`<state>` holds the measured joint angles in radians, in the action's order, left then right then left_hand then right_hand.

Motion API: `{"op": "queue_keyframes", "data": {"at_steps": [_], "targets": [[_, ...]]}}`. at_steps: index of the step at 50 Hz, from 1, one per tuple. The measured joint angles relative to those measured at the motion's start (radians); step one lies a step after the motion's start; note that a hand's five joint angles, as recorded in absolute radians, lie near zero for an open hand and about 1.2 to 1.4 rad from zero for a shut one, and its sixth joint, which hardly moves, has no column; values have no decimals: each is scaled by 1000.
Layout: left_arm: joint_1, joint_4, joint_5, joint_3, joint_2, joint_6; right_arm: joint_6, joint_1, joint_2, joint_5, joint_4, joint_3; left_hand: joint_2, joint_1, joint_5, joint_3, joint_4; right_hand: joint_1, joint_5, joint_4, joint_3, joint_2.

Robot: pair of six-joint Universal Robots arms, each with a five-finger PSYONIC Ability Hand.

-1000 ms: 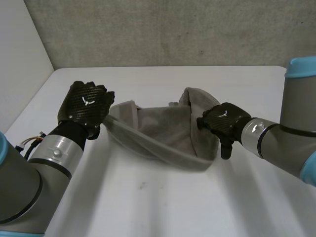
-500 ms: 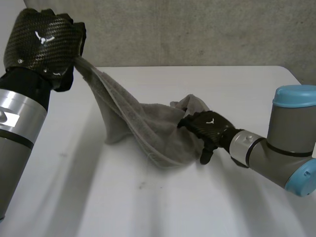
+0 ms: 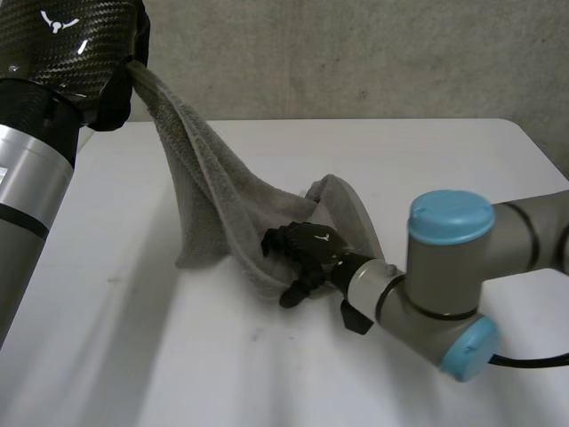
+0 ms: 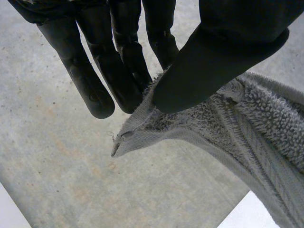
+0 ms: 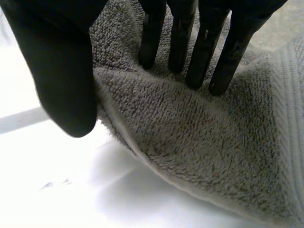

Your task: Fold the towel.

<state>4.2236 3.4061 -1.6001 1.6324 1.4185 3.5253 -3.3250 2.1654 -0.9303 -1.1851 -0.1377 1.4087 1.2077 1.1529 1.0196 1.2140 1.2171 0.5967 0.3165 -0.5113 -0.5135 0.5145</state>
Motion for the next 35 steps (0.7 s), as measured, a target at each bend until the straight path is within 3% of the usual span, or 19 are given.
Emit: {"op": "queue_keyframes", "data": {"at_steps": [3,5,8,17,24,25,27,29,35], "targets": [[3,-8,0,0,0,-19,-7,25,36,-44,-25,-28,0,0,0,0,0,236,190,-203,-202,201],[7,-11,0,2,1,-29,-7,35,63,-77,-33,-50,0,0,0,0,0,556,474,-491,-488,504],[16,-12,-1,8,3,-38,-2,40,92,-126,-35,-80,0,0,0,0,0,730,633,-654,-650,644],[112,-9,3,36,9,-40,119,-82,-59,-181,-24,-55,0,0,0,0,0,743,658,-675,-668,658],[187,-15,12,73,64,-35,413,-183,-254,-168,25,-7,0,0,0,0,0,747,667,-675,-668,658],[187,-15,12,73,64,-35,413,-183,-254,-168,25,-7,0,0,0,0,0,747,667,-675,-668,658],[183,-35,19,103,129,-28,591,-199,-325,-164,112,-2,0,0,0,0,0,747,668,-676,-668,658],[166,-58,29,117,173,-23,676,-200,-349,-164,181,-8,0,0,0,0,0,747,668,-676,-668,658],[105,-154,79,120,311,-1,820,-192,-317,-170,392,-60,0,0,0,0,0,751,668,-679,-668,666]]}}
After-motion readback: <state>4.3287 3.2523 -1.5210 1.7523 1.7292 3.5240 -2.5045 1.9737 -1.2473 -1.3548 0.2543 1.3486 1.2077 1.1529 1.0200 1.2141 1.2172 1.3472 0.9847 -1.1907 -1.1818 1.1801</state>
